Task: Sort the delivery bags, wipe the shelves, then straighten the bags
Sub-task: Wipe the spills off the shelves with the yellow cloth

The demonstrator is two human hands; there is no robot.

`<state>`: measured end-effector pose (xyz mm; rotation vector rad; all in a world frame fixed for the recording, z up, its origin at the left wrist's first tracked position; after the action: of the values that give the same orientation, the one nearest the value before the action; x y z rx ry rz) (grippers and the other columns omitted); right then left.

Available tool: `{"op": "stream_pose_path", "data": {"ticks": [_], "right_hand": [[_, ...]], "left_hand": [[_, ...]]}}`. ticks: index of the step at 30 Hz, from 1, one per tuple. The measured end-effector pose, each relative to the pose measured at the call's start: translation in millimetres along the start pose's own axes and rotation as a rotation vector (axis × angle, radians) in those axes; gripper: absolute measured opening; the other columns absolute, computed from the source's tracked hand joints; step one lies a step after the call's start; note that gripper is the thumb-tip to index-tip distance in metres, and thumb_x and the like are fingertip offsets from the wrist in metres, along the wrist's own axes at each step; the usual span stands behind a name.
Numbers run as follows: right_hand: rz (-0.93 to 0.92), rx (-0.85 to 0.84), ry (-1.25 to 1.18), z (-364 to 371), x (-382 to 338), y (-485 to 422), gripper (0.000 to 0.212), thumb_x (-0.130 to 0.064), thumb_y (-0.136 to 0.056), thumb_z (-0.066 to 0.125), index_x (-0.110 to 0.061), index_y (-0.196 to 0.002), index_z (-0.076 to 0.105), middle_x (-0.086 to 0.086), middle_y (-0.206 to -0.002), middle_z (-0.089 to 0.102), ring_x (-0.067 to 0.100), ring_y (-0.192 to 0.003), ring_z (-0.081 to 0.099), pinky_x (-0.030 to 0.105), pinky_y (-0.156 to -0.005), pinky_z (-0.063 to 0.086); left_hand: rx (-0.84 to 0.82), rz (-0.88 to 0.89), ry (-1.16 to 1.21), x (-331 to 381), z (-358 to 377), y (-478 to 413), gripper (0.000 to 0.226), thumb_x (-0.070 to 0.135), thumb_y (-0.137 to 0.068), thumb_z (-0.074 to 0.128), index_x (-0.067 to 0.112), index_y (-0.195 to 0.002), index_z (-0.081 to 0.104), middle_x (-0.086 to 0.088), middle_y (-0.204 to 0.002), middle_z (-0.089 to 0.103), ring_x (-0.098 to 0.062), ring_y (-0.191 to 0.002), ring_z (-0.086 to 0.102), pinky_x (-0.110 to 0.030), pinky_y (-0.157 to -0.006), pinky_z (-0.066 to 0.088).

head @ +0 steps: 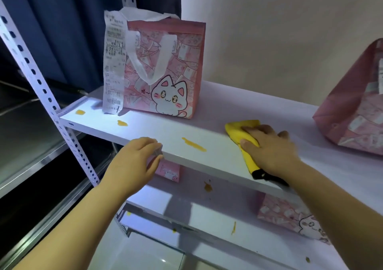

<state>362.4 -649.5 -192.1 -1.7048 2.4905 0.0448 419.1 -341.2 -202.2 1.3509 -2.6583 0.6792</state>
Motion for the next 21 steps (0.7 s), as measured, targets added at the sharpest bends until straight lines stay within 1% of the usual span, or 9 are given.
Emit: {"op": "stream_pose_path", "data": {"ticks": [4,7,10,14,16,18,21], "right_hand": [[0.033,-0.016,-0.021,6,-38,26,0.048,-0.062,-0.090,0.025,-0.053,-0.136,0.022,-0.008,-0.150,0.022,0.035,-0.118,0.030,0.046,-0.093,0.034],[-0.004,-0.011,0.007,10,-76,37,0.048,-0.062,-0.090,0.022,-0.052,-0.137,0.020,-0.009,-0.151,0.020,0.037,-0.120,0.027,0.047,-0.092,0.033],[-0.062,-0.014,-0.019,16,-122,35,0.049,-0.062,-0.090,0.021,-0.052,-0.138,0.018,-0.008,-0.151,0.019,0.039,-0.122,0.026,0.049,-0.092,0.033],[-0.096,-0.009,-0.026,20,-168,27,0.047,-0.059,-0.091,0.025,-0.050,-0.137,0.024,-0.004,-0.150,0.022,0.039,-0.123,0.024,0.050,-0.091,0.033],[-0.110,0.008,-0.009,20,-168,30,0.045,-0.058,-0.092,0.026,-0.050,-0.136,0.027,-0.005,-0.148,0.025,0.036,-0.120,0.027,0.048,-0.089,0.034],[-0.114,0.004,-0.014,17,-153,37,0.045,-0.060,-0.090,0.028,-0.052,-0.134,0.028,-0.006,-0.144,0.028,0.034,-0.118,0.029,0.048,-0.089,0.036],[0.007,-0.010,0.002,10,-114,47,0.043,-0.059,-0.088,0.031,-0.053,-0.131,0.030,-0.004,-0.141,0.030,0.033,-0.119,0.031,0.049,-0.090,0.037]], "left_hand": [[-0.003,0.030,0.034,-16,-3,2,0.033,0.021,-0.087,0.061,0.008,-0.117,0.064,-0.008,-0.118,0.061,-0.026,-0.111,0.054,-0.032,-0.092,0.042],[-0.020,0.065,0.053,-23,-6,4,0.036,0.017,-0.086,0.062,0.009,-0.121,0.061,-0.008,-0.122,0.060,-0.028,-0.116,0.053,-0.035,-0.095,0.042],[-0.016,0.125,0.063,-24,-6,7,0.037,0.007,-0.080,0.068,0.004,-0.117,0.064,-0.014,-0.117,0.064,-0.034,-0.113,0.057,-0.042,-0.092,0.045],[-0.019,0.135,0.104,-30,-5,6,0.040,0.004,-0.082,0.063,0.006,-0.122,0.060,-0.013,-0.124,0.060,-0.032,-0.118,0.053,-0.040,-0.095,0.043],[-0.023,0.147,0.122,-33,-3,7,0.042,0.004,-0.083,0.060,0.008,-0.125,0.058,-0.012,-0.126,0.059,-0.031,-0.120,0.051,-0.039,-0.096,0.042],[-0.032,0.158,0.131,-36,-2,7,0.044,0.006,-0.085,0.057,0.010,-0.128,0.055,-0.010,-0.130,0.056,-0.029,-0.123,0.048,-0.037,-0.098,0.041],[-0.050,0.173,0.133,-41,0,6,0.046,0.009,-0.087,0.054,0.013,-0.133,0.050,-0.006,-0.136,0.051,-0.025,-0.128,0.042,-0.035,-0.100,0.038]]}}
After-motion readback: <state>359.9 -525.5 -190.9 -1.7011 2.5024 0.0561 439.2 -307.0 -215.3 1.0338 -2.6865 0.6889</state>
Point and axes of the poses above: each hand's wrist, its own y-axis away from the middle knuckle, its own z-axis out of the palm, x = y × z, the point moved 4 cm from there along -y, towards the middle knuckle
